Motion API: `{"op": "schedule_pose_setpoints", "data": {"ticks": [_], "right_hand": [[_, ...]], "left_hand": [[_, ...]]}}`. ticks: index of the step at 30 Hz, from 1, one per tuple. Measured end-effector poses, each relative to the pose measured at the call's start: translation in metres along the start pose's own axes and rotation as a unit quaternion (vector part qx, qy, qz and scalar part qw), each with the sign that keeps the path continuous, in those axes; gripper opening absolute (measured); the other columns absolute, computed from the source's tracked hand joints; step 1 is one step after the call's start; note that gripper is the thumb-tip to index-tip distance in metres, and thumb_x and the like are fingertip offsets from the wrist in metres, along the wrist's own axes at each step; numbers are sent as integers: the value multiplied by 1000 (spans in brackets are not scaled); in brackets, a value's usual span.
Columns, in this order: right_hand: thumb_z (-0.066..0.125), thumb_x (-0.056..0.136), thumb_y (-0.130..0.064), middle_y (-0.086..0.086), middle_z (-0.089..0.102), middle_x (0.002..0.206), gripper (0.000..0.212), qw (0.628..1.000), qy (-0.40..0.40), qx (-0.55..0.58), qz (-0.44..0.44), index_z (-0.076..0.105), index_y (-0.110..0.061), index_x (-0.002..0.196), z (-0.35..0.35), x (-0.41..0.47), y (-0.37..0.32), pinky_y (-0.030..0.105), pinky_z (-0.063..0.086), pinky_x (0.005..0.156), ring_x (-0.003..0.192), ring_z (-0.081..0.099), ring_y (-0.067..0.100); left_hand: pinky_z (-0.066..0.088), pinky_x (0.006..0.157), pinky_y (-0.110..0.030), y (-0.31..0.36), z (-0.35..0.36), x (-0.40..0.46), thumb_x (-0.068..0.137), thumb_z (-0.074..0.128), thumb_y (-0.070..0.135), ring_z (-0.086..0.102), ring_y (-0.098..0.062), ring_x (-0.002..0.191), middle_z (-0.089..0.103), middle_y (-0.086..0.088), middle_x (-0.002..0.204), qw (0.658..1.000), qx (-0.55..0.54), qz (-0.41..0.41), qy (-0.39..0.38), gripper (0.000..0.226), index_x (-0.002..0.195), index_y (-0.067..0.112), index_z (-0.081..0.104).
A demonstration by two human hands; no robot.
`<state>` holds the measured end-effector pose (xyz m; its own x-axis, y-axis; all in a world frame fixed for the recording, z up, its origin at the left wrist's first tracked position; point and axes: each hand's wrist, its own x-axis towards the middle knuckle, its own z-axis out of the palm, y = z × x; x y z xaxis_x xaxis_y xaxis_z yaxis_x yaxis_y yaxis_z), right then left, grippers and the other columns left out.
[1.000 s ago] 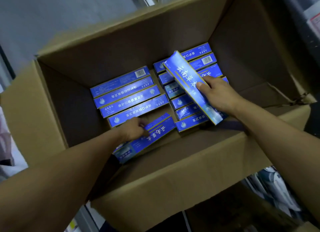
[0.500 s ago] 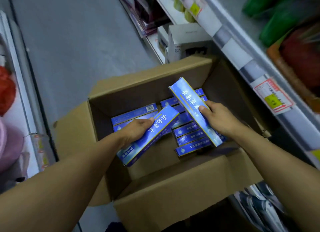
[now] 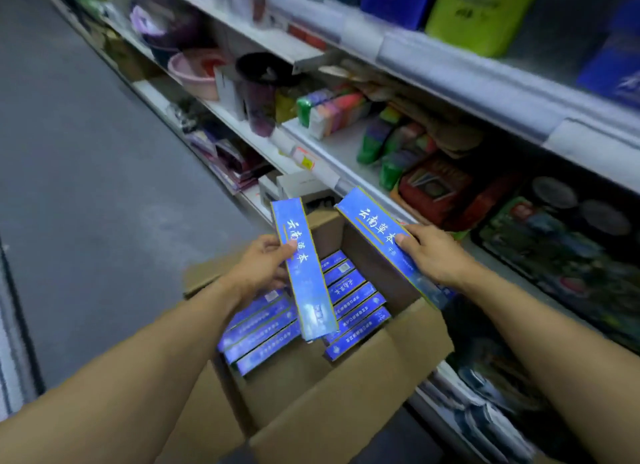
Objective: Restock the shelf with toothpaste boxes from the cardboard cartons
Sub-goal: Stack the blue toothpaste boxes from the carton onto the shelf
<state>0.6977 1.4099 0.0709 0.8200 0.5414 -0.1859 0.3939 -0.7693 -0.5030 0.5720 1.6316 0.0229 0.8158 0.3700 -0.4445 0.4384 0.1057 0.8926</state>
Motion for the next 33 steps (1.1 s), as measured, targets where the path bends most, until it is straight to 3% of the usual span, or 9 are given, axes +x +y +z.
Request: {"op": "schedule_pose_setpoints", "data": {"ticks": [3, 8, 14, 18, 22, 24, 26, 30, 33], "right_hand": [[43, 99, -26, 15, 61, 94, 28, 999, 30, -1, 21, 59, -4, 92, -31, -29, -6, 32, 33, 69, 89, 56, 27], [41, 99, -25, 7, 57, 87, 28, 995, 89, -27, 32, 50, -20, 73, -86, -90, -13, 30, 27, 64, 84, 53, 23], [40, 100, -26, 10, 64, 111, 29, 982, 166, -52, 71, 62, -9, 107, -149, -159, 2, 34, 39, 84, 101, 57, 27], [41, 100, -26, 8, 59, 91, 24, 969, 215, -74, 95, 57, -14, 86, -187, -202, 13, 34, 33, 71, 85, 52, 23], [43, 99, -26, 10, 61, 97, 27, 950, 260, -93, 143, 61, -6, 102, -222, -243, 36, 34, 34, 72, 88, 53, 25], [44, 98, -26, 11, 64, 101, 28, 944, 276, -91, 159, 62, -5, 105, -237, -258, 47, 36, 36, 73, 90, 55, 27], [47, 97, -26, 9, 66, 102, 26, 937, 296, -79, 166, 63, -7, 107, -252, -270, 59, 35, 39, 75, 91, 57, 25], [53, 94, -27, 6, 67, 103, 24, 922, 339, -77, 170, 64, -12, 109, -288, -279, 92, 28, 37, 73, 90, 58, 20], [57, 92, -27, 10, 67, 104, 27, 908, 366, -88, 185, 64, -8, 109, -318, -275, 118, 25, 33, 69, 85, 54, 19]], "left_hand": [[45, 49, -20, 30, 11, -17, 96, 51, 21, 57, -1, 43, 56, 5, 75, 999, -16, 44, -10, 9, 91, 20, 44], [43, 61, -25, 78, 41, -47, 97, 49, 21, 56, -12, 64, 60, 0, 84, 992, -20, 95, -79, 4, 98, 19, 45], [50, 61, -29, 124, 89, -77, 97, 48, 17, 61, -13, 61, 62, -3, 83, 981, -52, 121, -140, 2, 96, 16, 49], [56, 55, -31, 155, 123, -95, 97, 48, 15, 64, -13, 56, 63, -8, 82, 971, -74, 139, -180, 22, 117, 6, 44], [55, 73, -43, 183, 168, -116, 97, 49, 17, 65, -20, 70, 64, -9, 90, 957, -101, 147, -228, 27, 121, 5, 44], [53, 76, -46, 194, 191, -123, 98, 47, 16, 65, -20, 71, 66, -7, 88, 948, -113, 158, -252, 15, 109, 6, 49], [54, 72, -45, 206, 212, -132, 99, 44, 13, 67, -16, 61, 68, -3, 73, 938, -125, 167, -277, 11, 91, 11, 51], [58, 57, -37, 231, 255, -141, 99, 44, 12, 67, -18, 60, 63, -8, 80, 926, -160, 168, -299, 9, 94, 10, 51], [53, 65, -39, 251, 287, -141, 99, 43, 11, 63, -22, 69, 61, -10, 80, 925, -186, 155, -294, 14, 87, 10, 50]]}}
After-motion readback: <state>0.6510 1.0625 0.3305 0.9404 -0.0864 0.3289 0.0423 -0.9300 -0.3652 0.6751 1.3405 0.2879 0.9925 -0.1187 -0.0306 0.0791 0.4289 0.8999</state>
